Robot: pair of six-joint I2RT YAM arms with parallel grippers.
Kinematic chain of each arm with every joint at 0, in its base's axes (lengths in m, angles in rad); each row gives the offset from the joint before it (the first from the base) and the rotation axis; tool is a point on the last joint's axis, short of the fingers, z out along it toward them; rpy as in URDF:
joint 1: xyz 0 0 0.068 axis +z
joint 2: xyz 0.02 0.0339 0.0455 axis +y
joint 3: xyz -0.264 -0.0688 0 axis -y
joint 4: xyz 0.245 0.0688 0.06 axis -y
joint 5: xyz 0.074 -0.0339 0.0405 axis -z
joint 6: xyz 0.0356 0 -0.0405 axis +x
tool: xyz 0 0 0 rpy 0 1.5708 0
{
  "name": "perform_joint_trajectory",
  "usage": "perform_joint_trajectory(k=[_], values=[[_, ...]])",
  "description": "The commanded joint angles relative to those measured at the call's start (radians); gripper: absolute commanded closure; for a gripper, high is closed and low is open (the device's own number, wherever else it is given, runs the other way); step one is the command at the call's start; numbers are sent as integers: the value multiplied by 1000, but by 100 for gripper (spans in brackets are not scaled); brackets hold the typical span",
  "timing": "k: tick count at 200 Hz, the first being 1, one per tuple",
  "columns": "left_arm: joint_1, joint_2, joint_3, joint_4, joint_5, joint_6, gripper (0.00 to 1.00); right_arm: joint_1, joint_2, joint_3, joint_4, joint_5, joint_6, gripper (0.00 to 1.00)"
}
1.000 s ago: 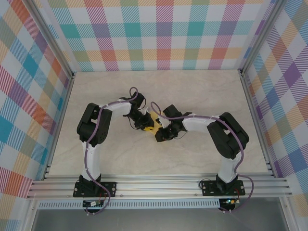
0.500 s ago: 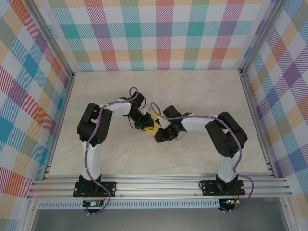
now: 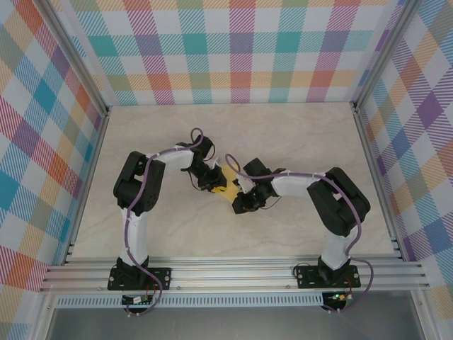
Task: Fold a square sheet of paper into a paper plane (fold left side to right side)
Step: Third fold the triangle at the center of the table.
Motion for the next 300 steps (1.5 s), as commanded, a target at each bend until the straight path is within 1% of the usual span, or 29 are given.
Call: perform_joint_trajectory(k=[1, 24, 34, 54, 76, 121, 161, 201, 234, 248, 273, 300], values=[[-9, 84, -23, 14, -147, 11, 84, -10, -75, 17, -70, -35, -7, 82], [-8, 79, -22, 15, -147, 9, 84, -24, -125, 61, -71, -35, 7, 83], [-10, 78, -22, 15, -147, 9, 84, -29, -120, 75, -60, -31, 12, 87], [-11, 80, -19, 15, -147, 7, 84, -29, -47, 121, -71, -31, 13, 95], [-12, 77, -17, 15, -145, 7, 84, -27, 23, 143, -46, -29, 42, 100], [-12, 76, -15, 12, -144, 8, 84, -27, 92, 139, -53, -2, 53, 100], [-12, 71, -10, 8, -144, 9, 84, -26, 94, 87, -75, 63, 74, 100], [-12, 59, 10, 9, -121, 13, 83, -27, 117, 51, -94, 65, 81, 100], [-12, -23, 39, -1, -103, 13, 82, -27, 139, 47, -113, 85, 93, 100], [-14, -70, 32, 9, -90, 4, 83, -26, 142, 52, -120, 95, 96, 100], [-19, -135, -10, 30, -80, -18, 87, -27, 150, 64, -134, 102, 93, 100], [-36, -159, -83, 72, -58, -50, 89, -28, 153, 65, -131, 100, 92, 100]])
